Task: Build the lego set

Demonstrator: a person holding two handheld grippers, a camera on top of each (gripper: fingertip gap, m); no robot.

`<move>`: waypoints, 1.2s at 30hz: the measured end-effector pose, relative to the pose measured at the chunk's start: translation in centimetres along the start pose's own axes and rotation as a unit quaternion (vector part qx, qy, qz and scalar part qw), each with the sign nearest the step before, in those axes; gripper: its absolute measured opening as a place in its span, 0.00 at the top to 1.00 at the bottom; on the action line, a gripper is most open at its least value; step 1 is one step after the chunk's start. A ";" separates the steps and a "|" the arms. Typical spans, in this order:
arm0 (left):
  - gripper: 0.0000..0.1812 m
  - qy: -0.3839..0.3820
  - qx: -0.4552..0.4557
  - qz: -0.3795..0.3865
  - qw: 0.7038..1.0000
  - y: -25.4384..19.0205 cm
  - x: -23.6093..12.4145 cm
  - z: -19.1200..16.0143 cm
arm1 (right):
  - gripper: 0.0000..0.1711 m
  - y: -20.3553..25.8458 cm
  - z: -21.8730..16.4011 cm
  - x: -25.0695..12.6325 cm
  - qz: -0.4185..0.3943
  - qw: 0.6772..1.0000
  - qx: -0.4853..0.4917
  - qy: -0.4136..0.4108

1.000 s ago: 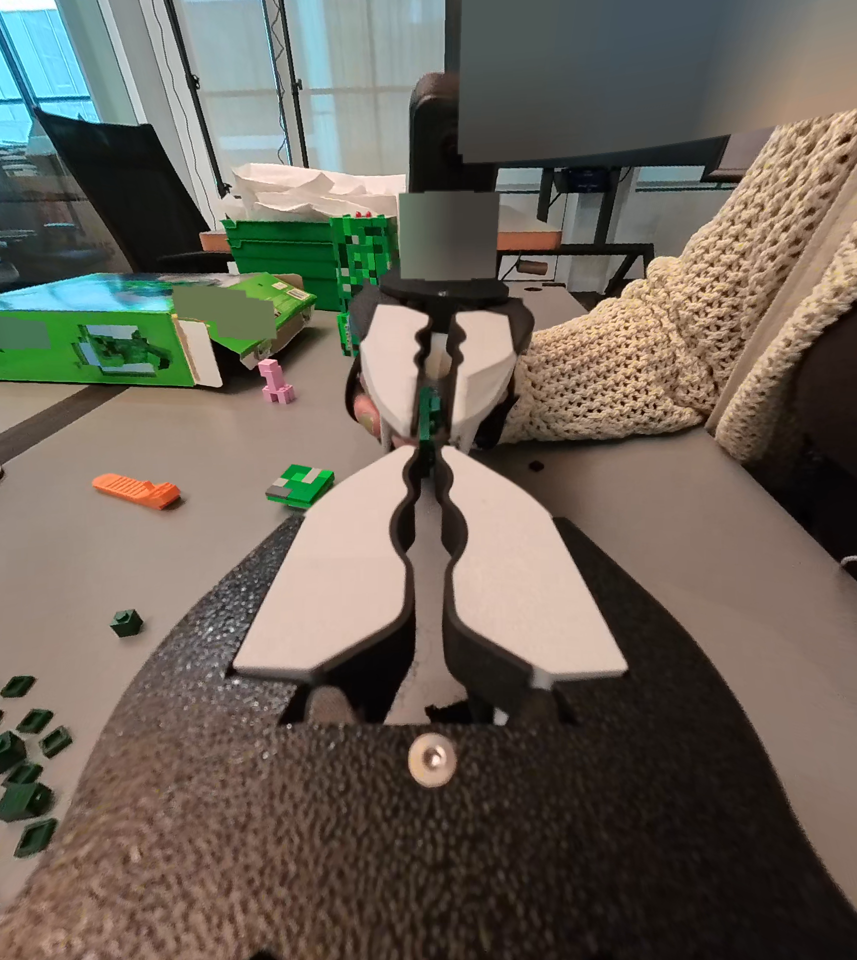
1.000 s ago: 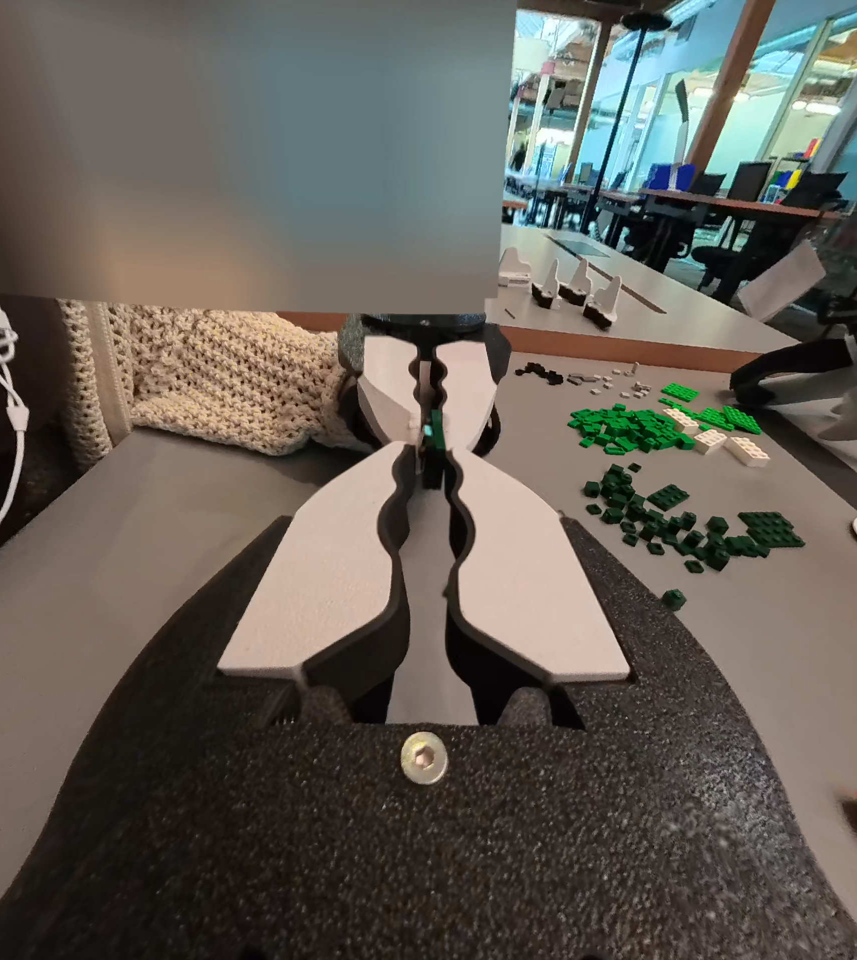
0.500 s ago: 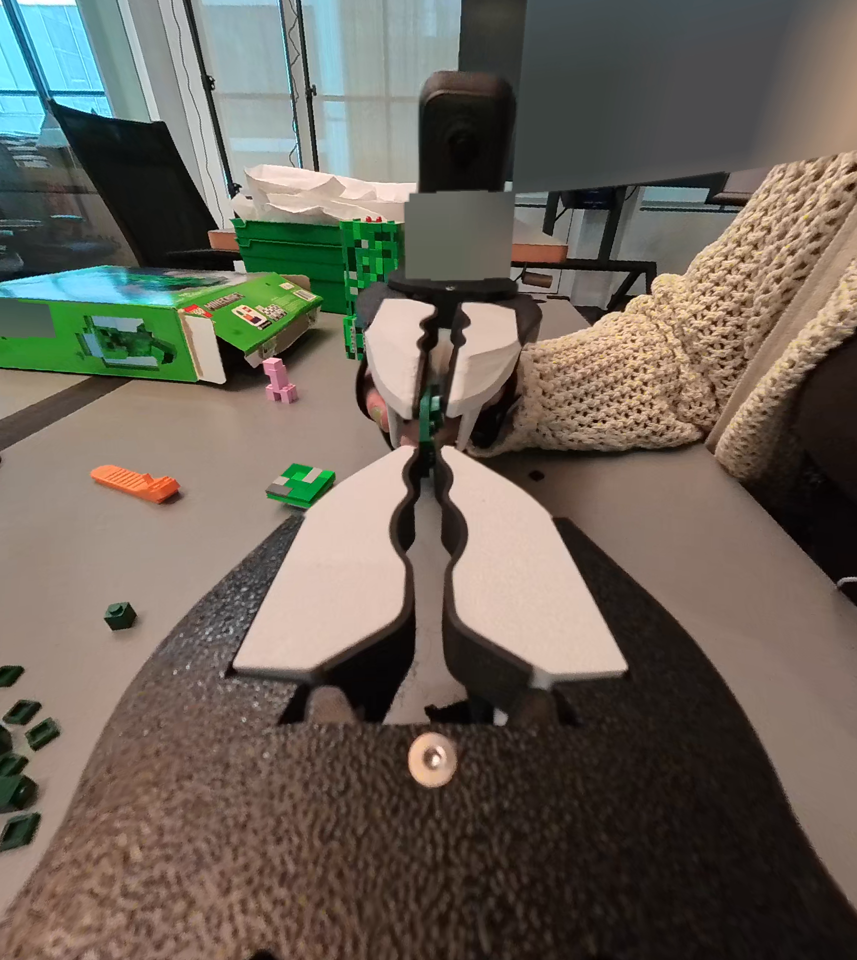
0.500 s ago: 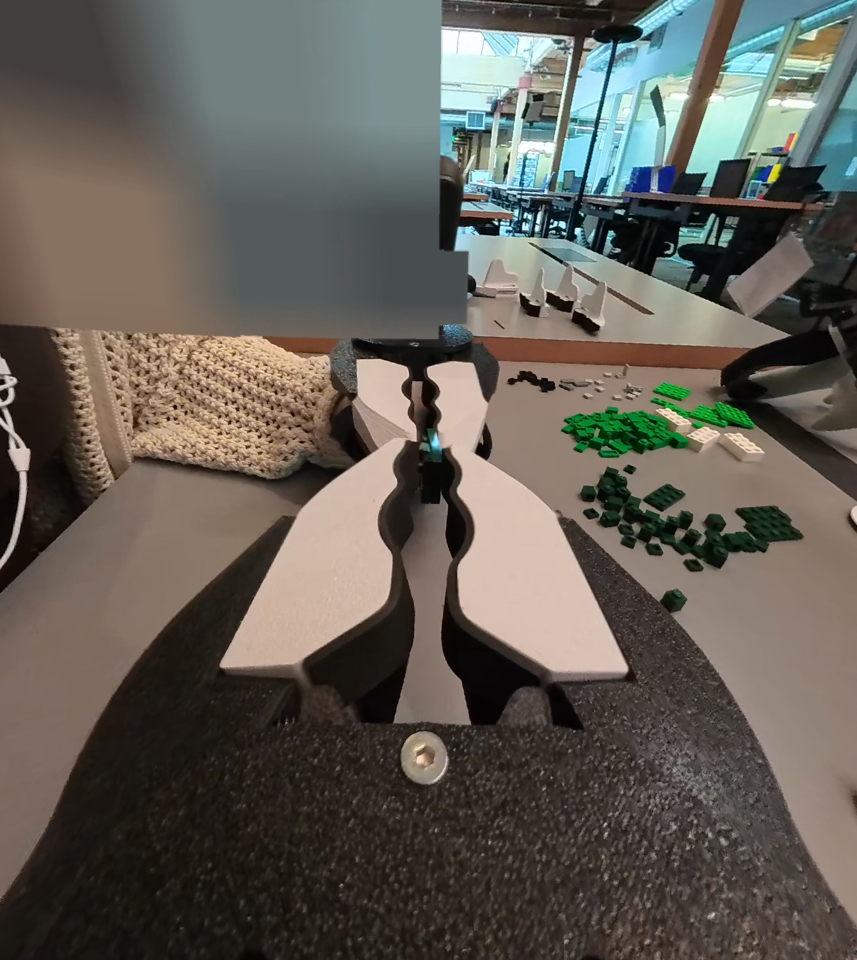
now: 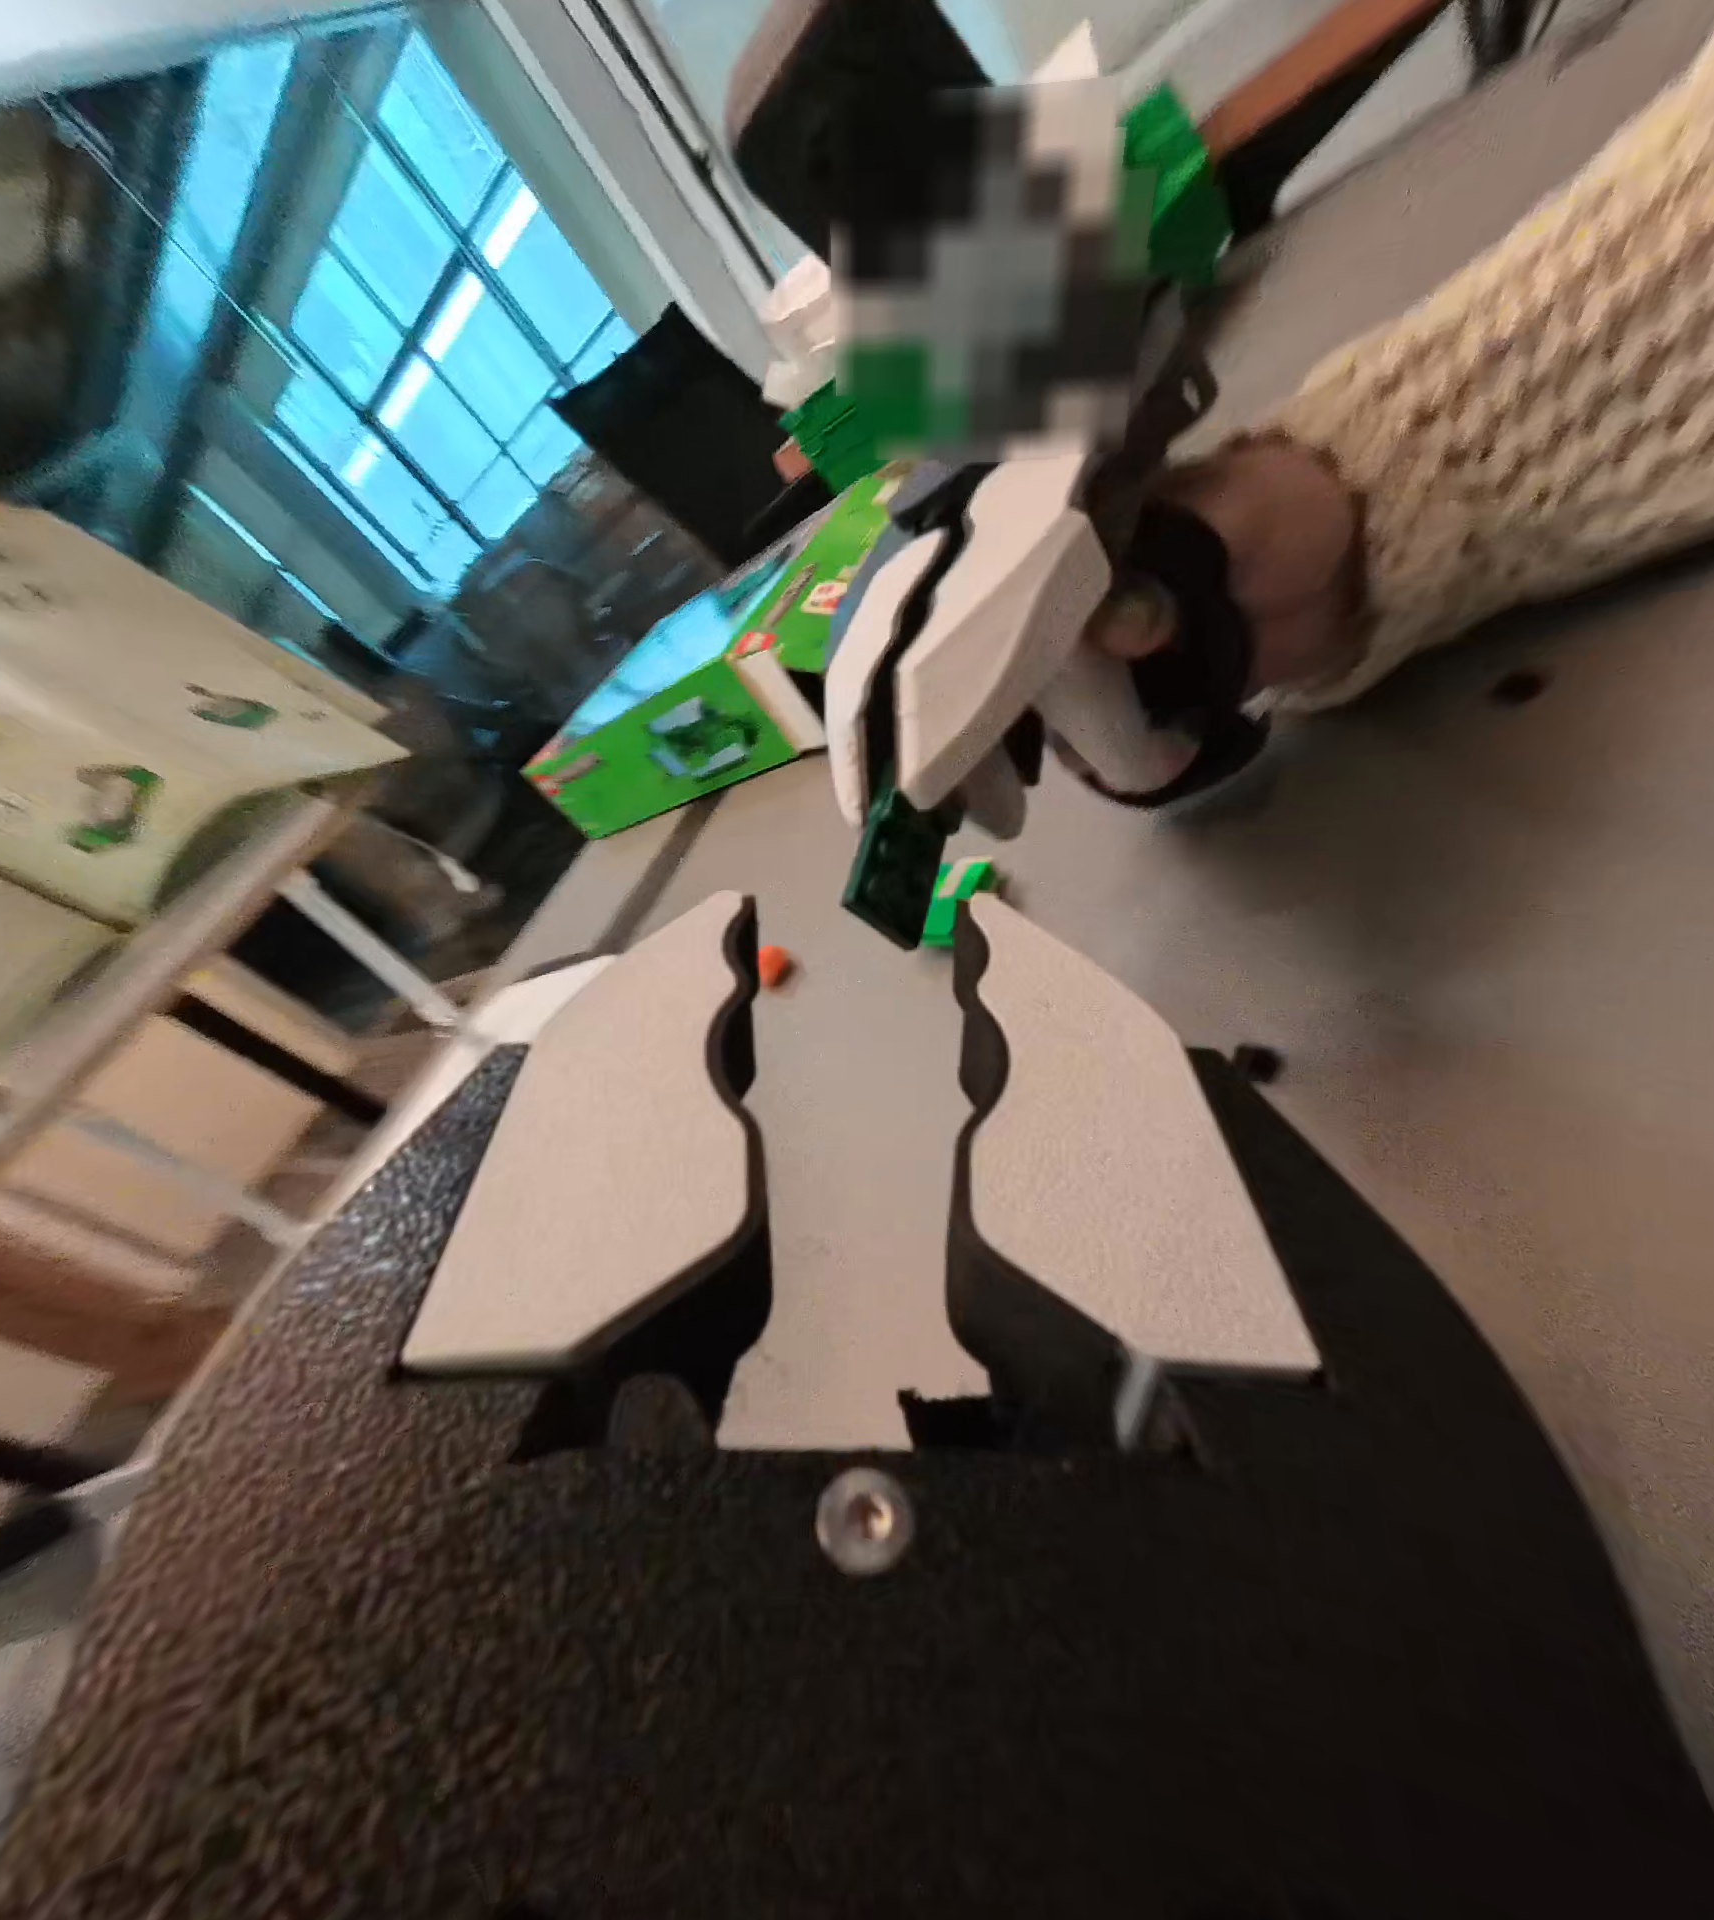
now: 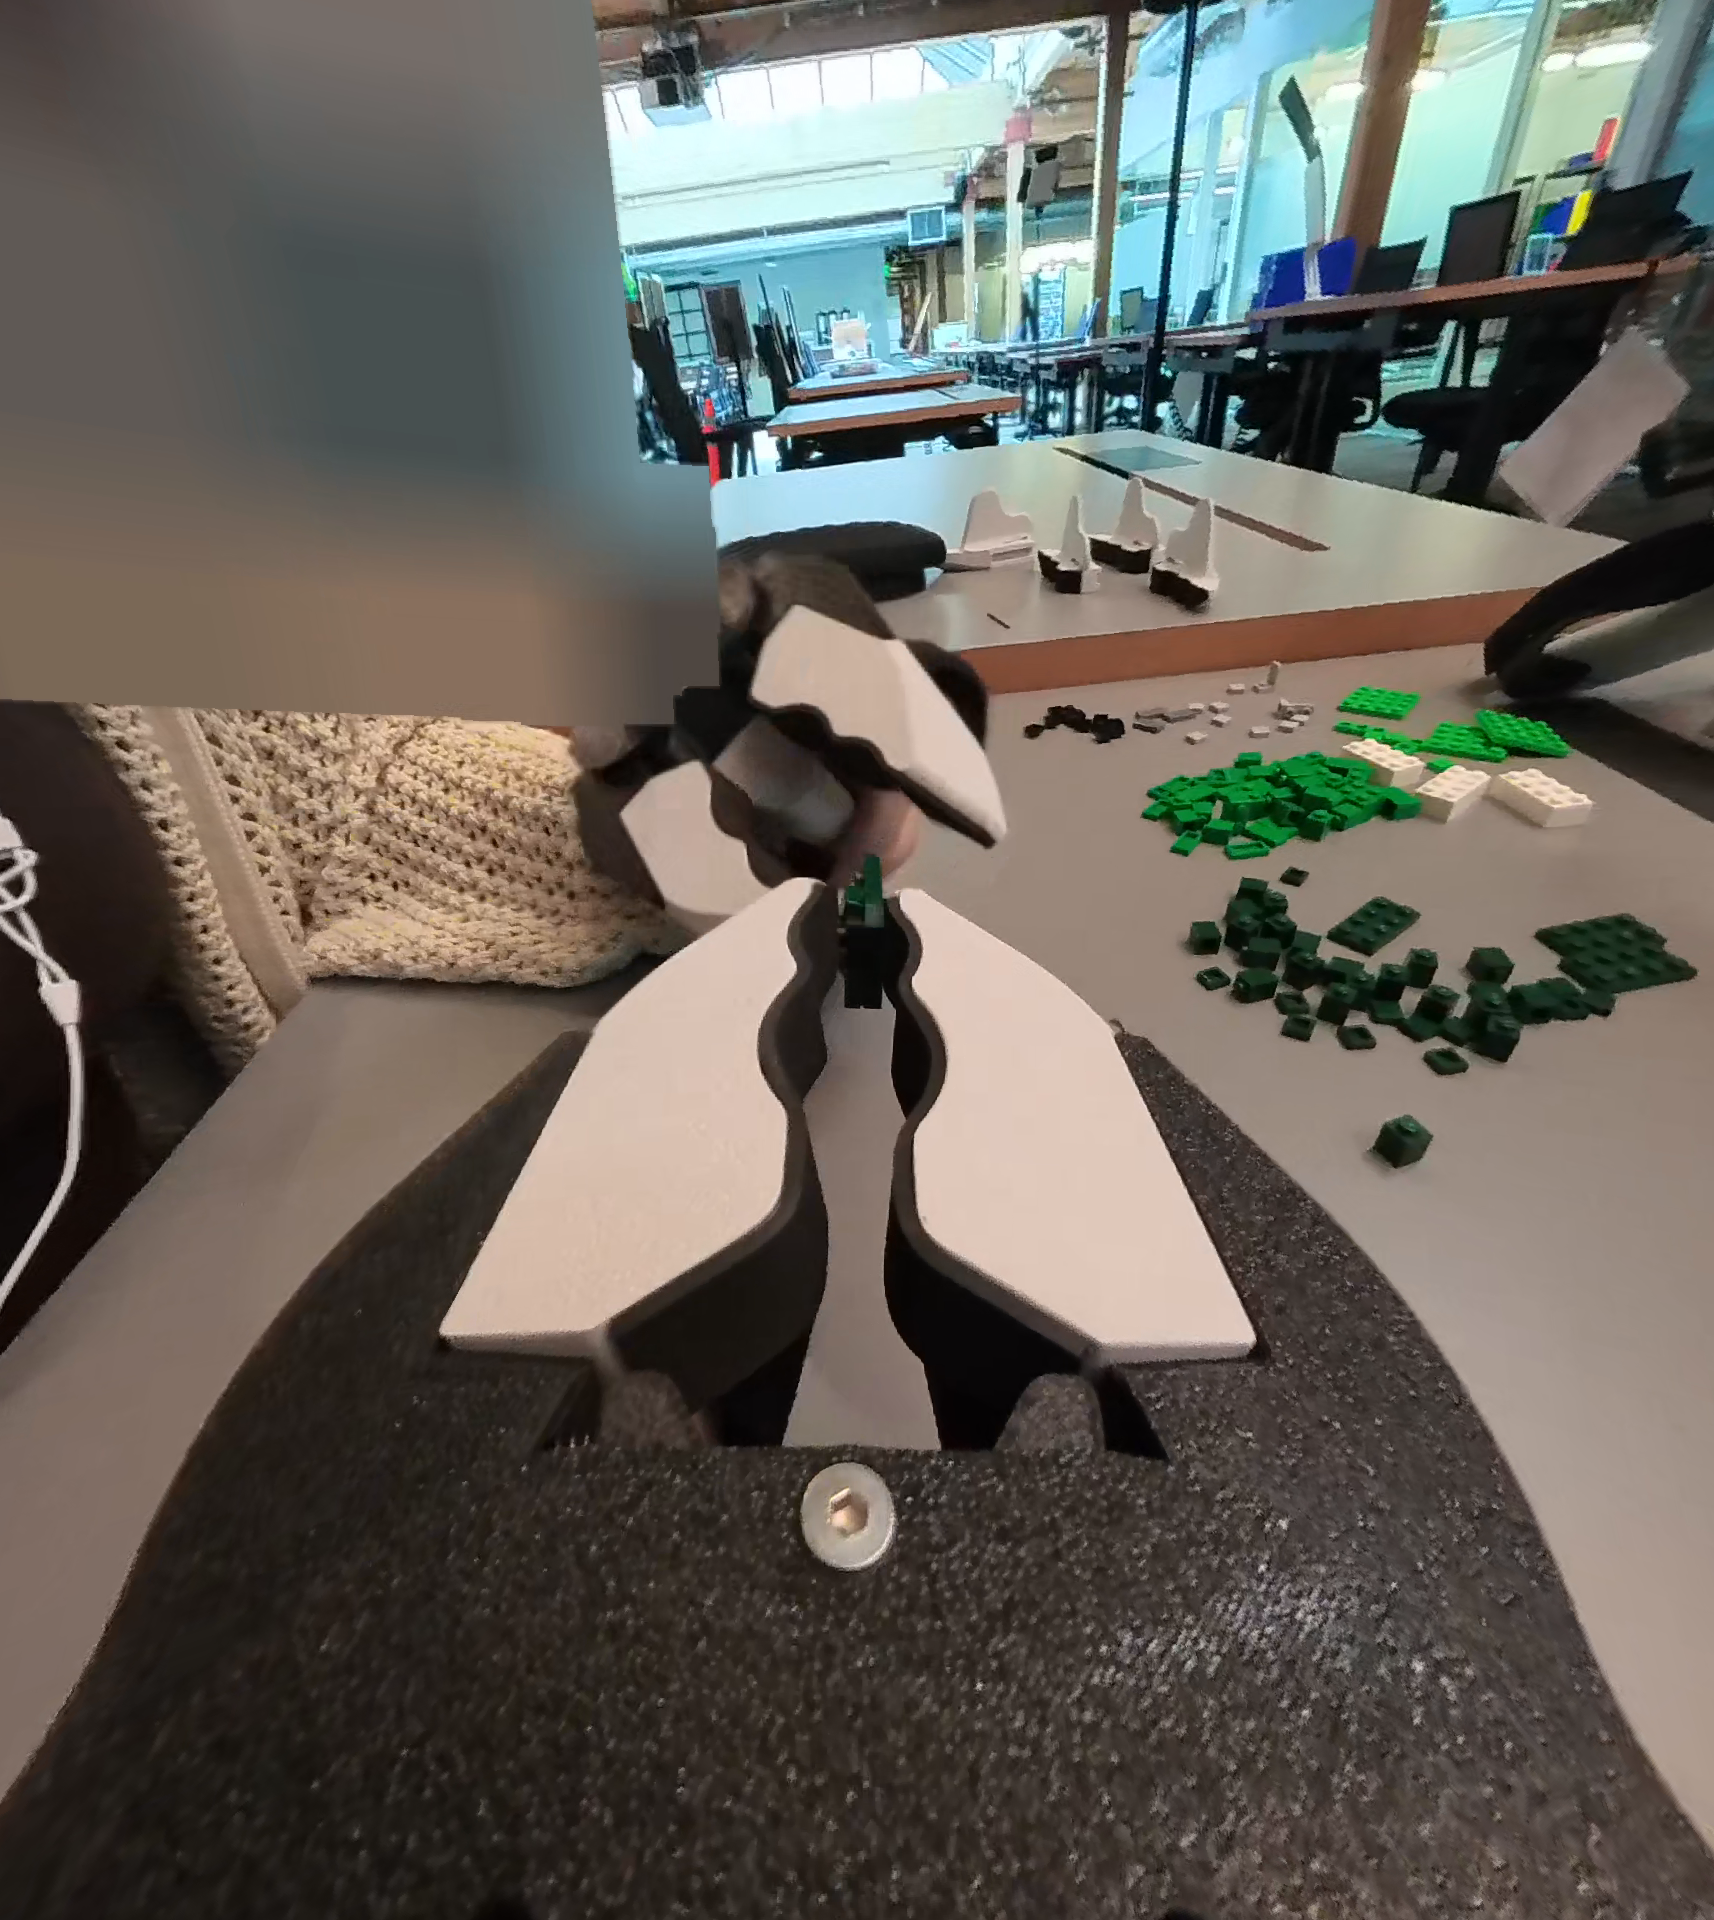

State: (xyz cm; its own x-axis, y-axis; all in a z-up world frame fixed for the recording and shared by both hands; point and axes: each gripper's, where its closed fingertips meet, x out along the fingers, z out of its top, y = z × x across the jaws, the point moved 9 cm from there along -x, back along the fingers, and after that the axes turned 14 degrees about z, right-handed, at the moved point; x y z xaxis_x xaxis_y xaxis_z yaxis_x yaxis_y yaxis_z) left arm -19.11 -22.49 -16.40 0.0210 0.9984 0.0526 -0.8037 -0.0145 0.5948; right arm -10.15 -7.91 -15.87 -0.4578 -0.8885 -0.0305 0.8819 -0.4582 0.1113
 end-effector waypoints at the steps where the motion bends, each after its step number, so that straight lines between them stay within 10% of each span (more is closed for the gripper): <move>1: 0.81 0.006 0.040 0.010 0.999 -0.2 -0.1 0.1 | 0.95 0.0 0.0 0.0 -0.002 1.000 -0.001 -0.004; 14: 0.91 0.015 0.226 0.061 0.972 -2.1 -0.1 0.5 | 0.95 -1.1 -1.0 0.1 0.044 0.989 0.135 -0.039; 26: 0.91 0.116 -0.125 -0.097 0.980 -0.3 1.2 -1.3 | 0.88 -1.1 -0.9 -1.2 -0.047 0.999 0.009 0.016; 36: 0.91 0.167 -0.406 -0.294 0.849 -0.1 1.7 -3.2 | 0.81 1.9 -1.2 0.0 -0.046 0.944 -0.239 0.223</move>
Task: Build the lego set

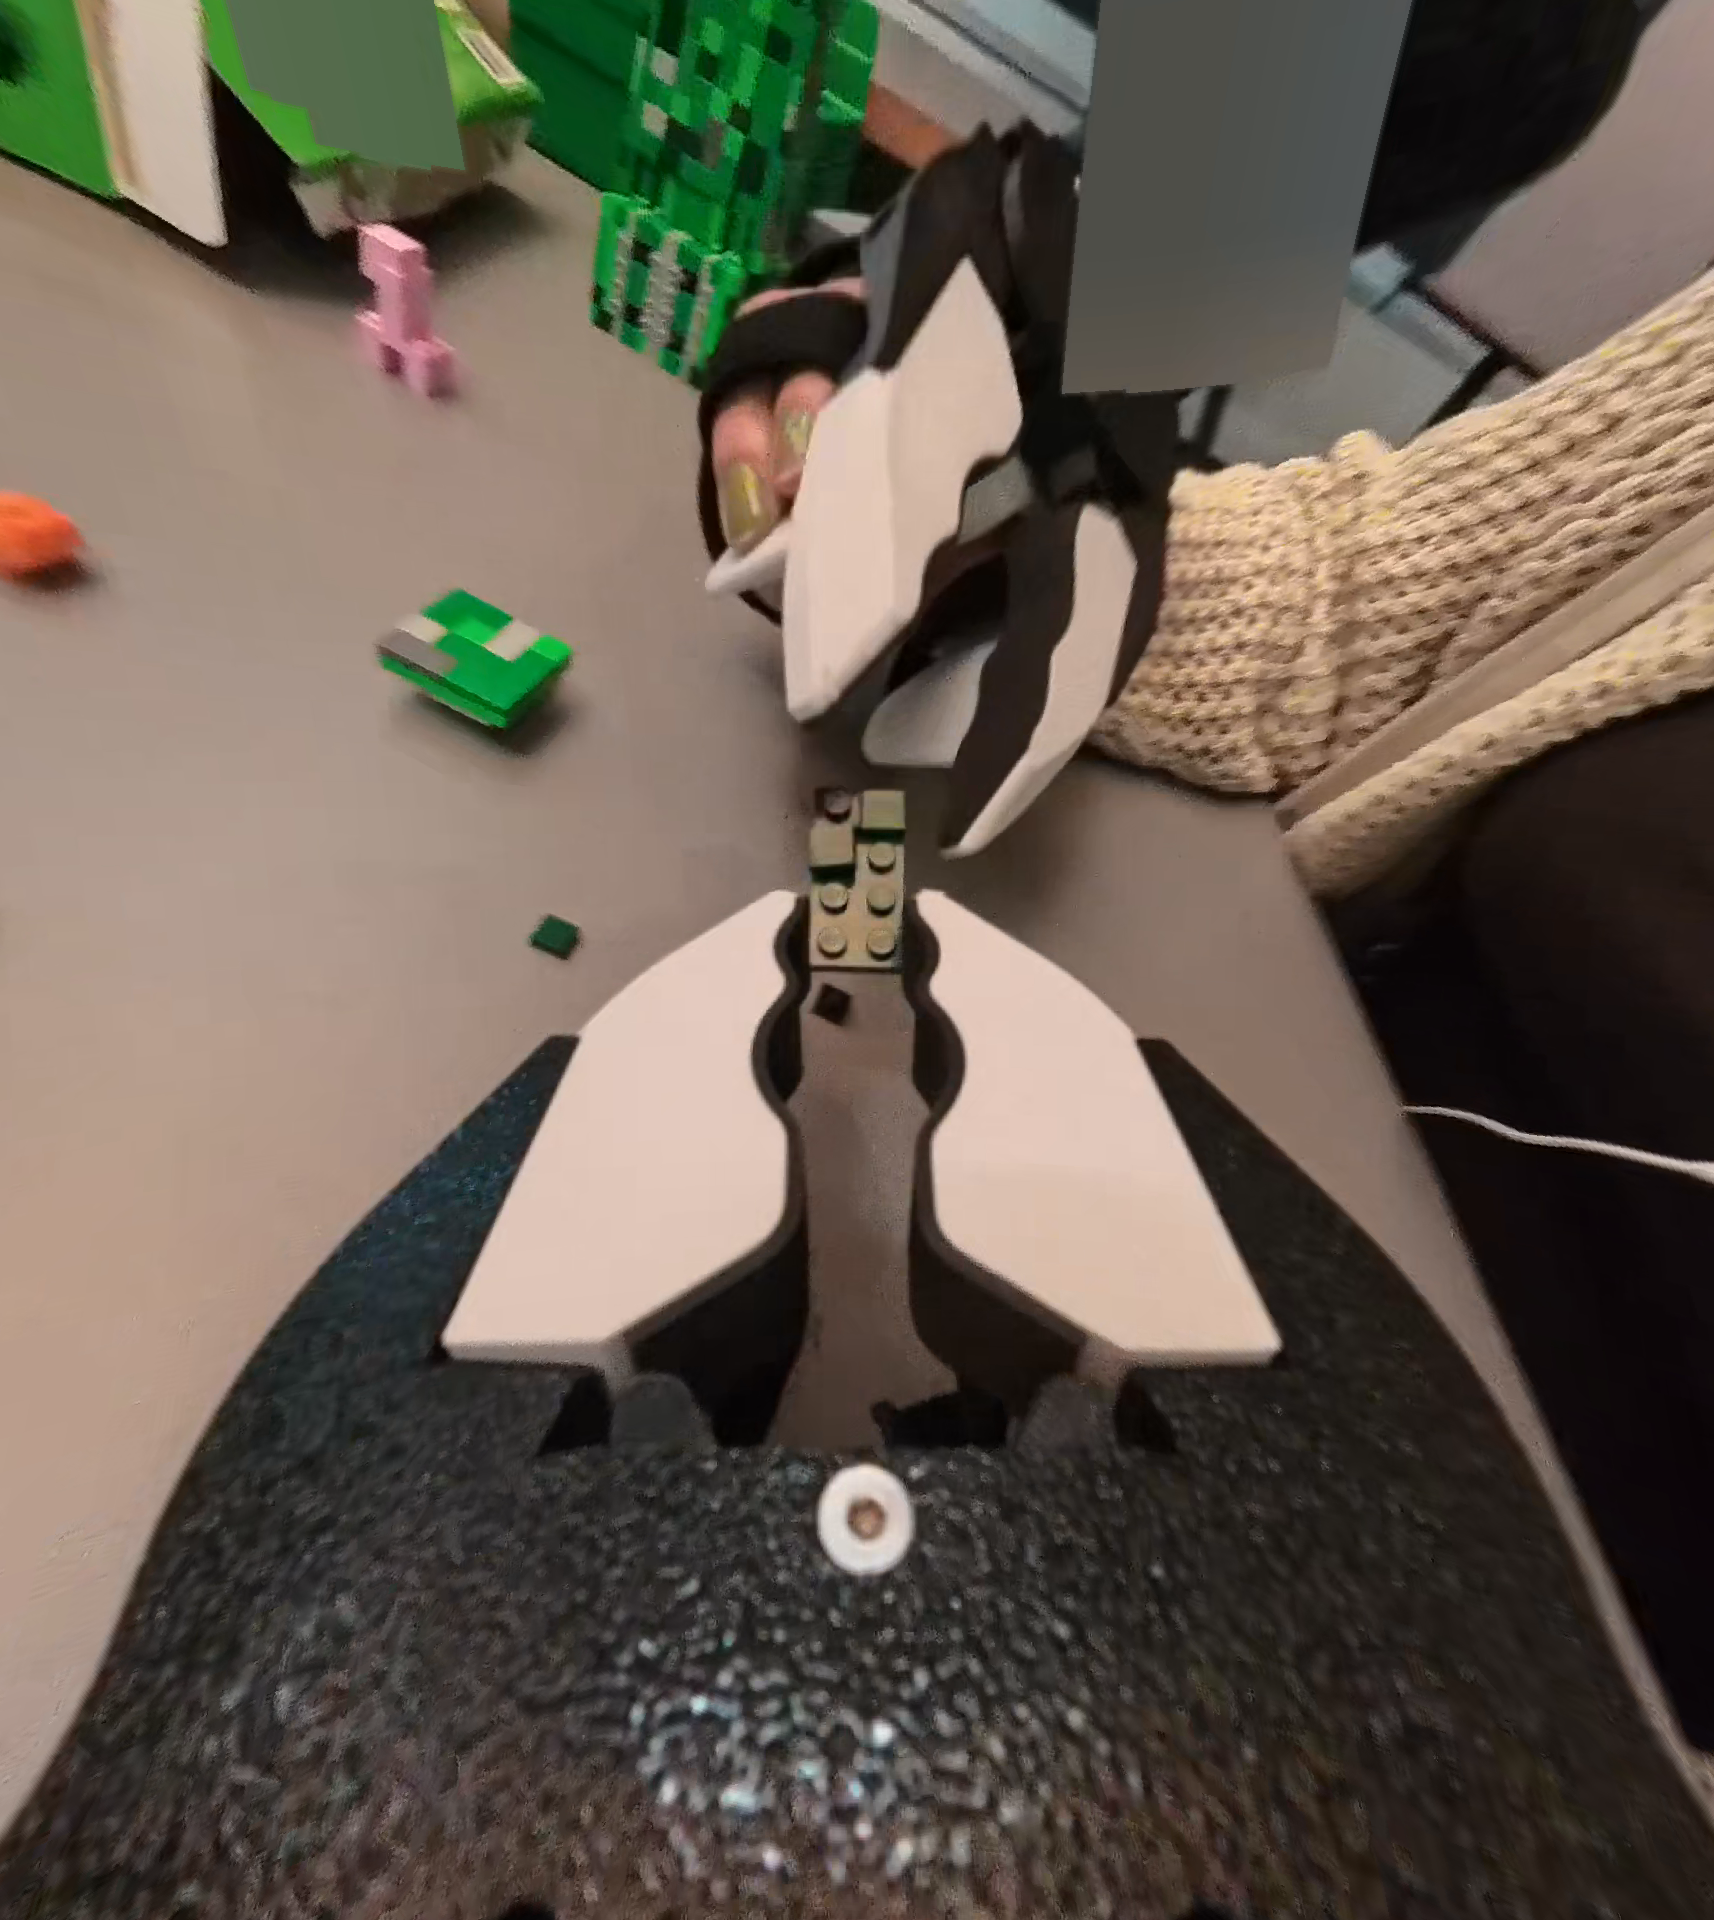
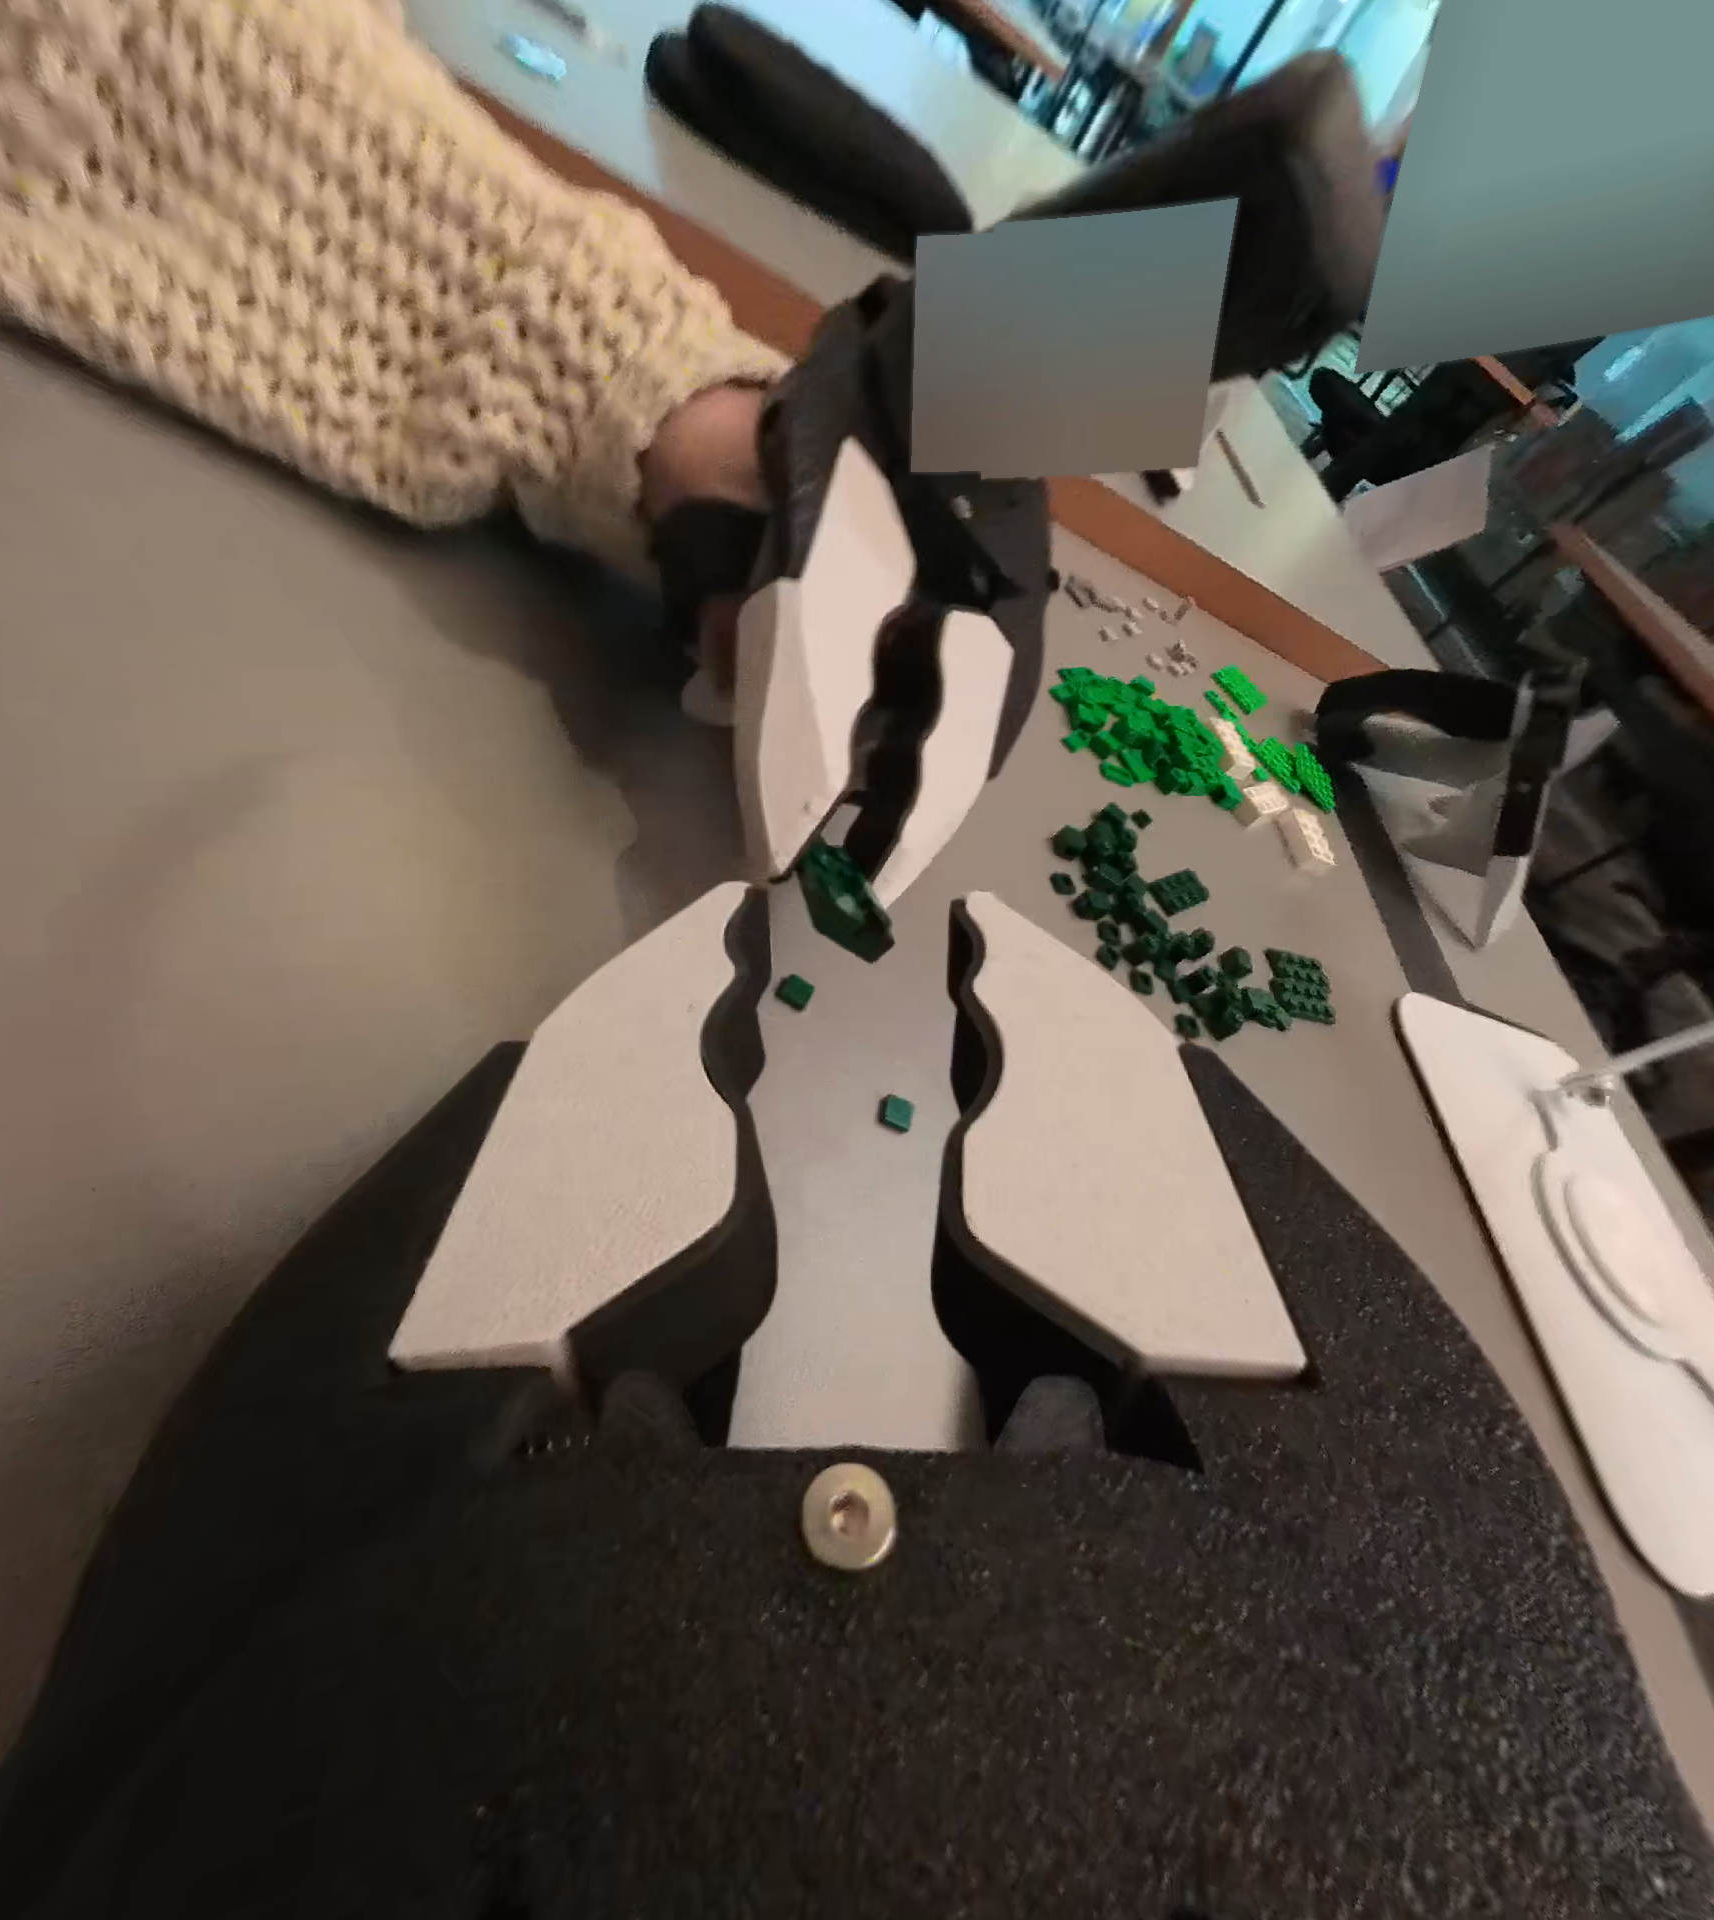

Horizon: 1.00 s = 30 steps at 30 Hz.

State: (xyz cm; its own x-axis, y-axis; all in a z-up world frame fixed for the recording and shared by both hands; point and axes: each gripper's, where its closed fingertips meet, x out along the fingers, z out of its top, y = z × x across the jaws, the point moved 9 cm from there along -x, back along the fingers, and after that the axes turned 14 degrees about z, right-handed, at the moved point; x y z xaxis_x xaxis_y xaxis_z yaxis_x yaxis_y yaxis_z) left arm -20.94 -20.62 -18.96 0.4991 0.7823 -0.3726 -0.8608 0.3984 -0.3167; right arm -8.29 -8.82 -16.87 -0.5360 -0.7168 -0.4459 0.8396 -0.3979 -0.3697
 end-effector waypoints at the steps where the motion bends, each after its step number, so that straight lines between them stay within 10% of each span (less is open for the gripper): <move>1: 0.91 0.005 -0.015 -0.013 1.000 0.0 0.0 -0.1 | 0.82 0.3 0.1 0.4 0.006 1.000 -0.012 0.014; 30: 0.92 0.057 -0.111 -0.081 0.989 0.2 0.7 -0.9 | 0.96 0.5 -0.4 2.1 0.066 0.997 0.026 0.043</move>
State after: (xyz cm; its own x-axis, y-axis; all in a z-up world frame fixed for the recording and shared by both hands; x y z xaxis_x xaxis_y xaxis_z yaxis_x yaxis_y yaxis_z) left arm -20.69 -20.38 -20.06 0.6478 0.6525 -0.3932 -0.7316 0.3889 -0.5599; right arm -9.01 -10.31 -18.34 -0.4236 -0.7146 -0.5567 0.9058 -0.3337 -0.2609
